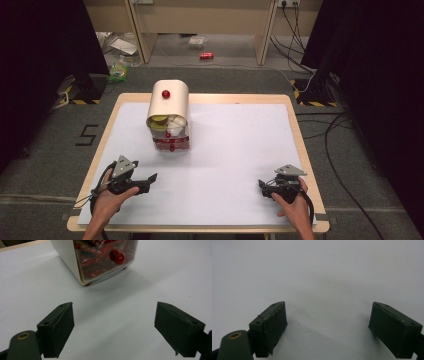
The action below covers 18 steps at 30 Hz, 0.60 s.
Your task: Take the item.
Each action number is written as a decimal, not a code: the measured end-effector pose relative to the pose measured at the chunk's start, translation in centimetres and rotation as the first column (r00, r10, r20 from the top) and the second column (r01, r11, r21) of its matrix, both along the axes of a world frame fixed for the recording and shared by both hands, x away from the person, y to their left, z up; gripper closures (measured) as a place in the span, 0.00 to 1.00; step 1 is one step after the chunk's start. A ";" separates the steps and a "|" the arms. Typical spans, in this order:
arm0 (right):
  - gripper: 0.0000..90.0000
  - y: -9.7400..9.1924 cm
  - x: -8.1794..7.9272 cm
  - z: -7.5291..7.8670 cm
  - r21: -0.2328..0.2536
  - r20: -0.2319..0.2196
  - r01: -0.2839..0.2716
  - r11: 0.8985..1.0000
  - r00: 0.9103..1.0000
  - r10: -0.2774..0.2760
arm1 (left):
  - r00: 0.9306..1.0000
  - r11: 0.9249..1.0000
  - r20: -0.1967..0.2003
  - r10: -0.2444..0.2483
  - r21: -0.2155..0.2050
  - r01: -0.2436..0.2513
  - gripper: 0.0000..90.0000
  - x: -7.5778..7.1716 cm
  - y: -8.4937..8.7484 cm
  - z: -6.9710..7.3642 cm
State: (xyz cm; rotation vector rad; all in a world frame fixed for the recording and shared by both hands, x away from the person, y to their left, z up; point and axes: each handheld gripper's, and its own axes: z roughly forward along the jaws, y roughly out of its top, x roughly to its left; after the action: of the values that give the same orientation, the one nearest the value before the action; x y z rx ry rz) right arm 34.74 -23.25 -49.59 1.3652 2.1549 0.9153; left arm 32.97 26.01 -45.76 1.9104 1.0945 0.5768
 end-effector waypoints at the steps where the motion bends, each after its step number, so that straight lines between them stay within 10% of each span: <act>1: 0.17 0.0 0.0 0.0 0.000 0.000 0.000 1.000 1.000 0.000 | 1.000 1.000 0.000 0.000 0.000 0.000 0.17 0.0 0.0 0.0; 18: 0.16 0.0 0.0 0.0 0.000 -0.001 0.000 1.000 1.000 0.000 | 0.997 1.000 0.075 -0.024 0.001 0.024 0.18 1.5 -1.5 3.3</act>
State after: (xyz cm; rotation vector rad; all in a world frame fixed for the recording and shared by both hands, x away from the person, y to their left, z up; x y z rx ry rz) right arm 34.75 -23.28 -49.59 1.3655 2.1560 0.9149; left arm 34.49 24.50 -42.46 1.8838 1.0225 0.6306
